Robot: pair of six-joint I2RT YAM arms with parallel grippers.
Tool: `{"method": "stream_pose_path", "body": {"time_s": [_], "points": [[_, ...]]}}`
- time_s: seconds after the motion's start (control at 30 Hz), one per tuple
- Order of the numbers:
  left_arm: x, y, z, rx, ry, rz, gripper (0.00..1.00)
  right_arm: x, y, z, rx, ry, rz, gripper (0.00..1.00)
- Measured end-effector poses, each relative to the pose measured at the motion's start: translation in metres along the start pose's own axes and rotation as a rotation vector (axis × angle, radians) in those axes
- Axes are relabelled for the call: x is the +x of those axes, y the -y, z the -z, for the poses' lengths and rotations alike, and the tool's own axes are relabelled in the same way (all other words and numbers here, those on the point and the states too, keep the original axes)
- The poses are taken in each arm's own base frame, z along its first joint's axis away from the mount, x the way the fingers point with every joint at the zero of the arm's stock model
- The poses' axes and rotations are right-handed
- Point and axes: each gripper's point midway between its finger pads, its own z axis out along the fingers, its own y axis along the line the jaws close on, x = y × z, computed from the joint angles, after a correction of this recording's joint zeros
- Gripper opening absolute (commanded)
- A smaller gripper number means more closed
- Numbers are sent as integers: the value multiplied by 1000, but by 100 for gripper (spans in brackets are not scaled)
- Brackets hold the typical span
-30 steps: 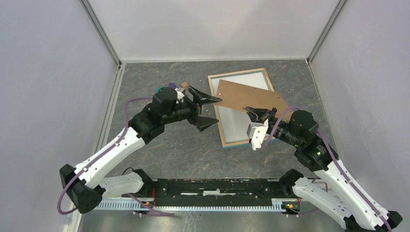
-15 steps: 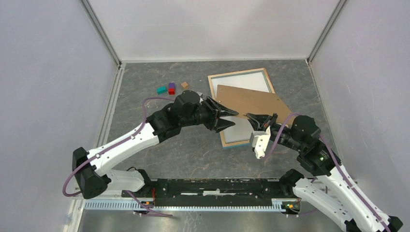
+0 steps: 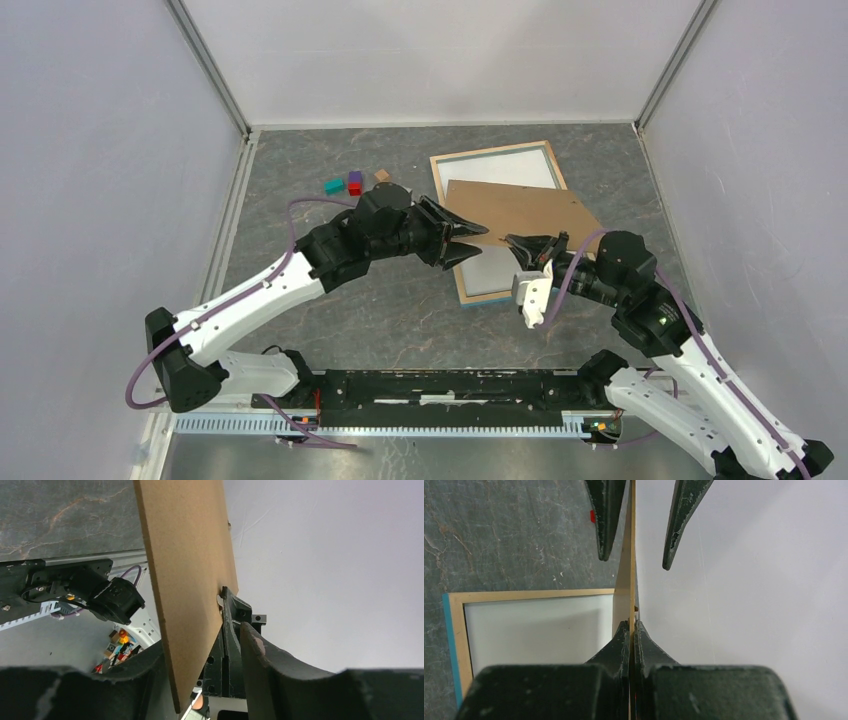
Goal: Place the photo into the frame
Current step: Turn over the photo frame item on the photo frame.
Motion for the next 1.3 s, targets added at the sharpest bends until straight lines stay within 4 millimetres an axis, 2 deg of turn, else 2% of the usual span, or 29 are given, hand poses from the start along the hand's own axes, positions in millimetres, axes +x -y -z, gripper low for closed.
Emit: {"method": "stream_pose_path", "body": {"time_s": [0.1,0.23,0.33,0.43,0.6,0.7,0.77,0.87,0.93,1.0,1.1,1.17,1.2,1.3], "points": [[0,7,3,7,13,-1,36,-3,5,-1,-1,7,13,0],[-2,12,5,-2,36,-4,34,-6,14,-1,14,9,36,0],[-5,16,7,-14,63,-20,28,-7,19,-2,17,11,55,0],[-10,20,11,-21,99,-40,19,-9,27,-6,22,17,71,0],[-26,37,20,19,148,-55,2,-9,39,-20,43,31,88,0],[-39,47,27,56,169,-69,2,-9,48,-31,69,44,105,1],[-48,53,34,97,178,-97,2,-9,57,-39,98,55,126,10],[-62,57,45,152,195,-154,2,-11,62,-53,128,81,162,13],[-77,56,52,178,216,-185,2,-9,62,-63,138,92,179,21],[-99,55,57,204,261,-208,2,-2,62,-72,140,79,180,37],[-138,46,57,211,357,-231,2,10,62,-83,163,53,161,66],[-167,34,51,185,430,-254,2,17,62,-86,209,44,150,80],[-178,31,47,175,455,-265,2,20,57,-87,222,45,138,97],[-203,19,30,144,490,-311,2,34,36,-91,212,29,84,98]]}}
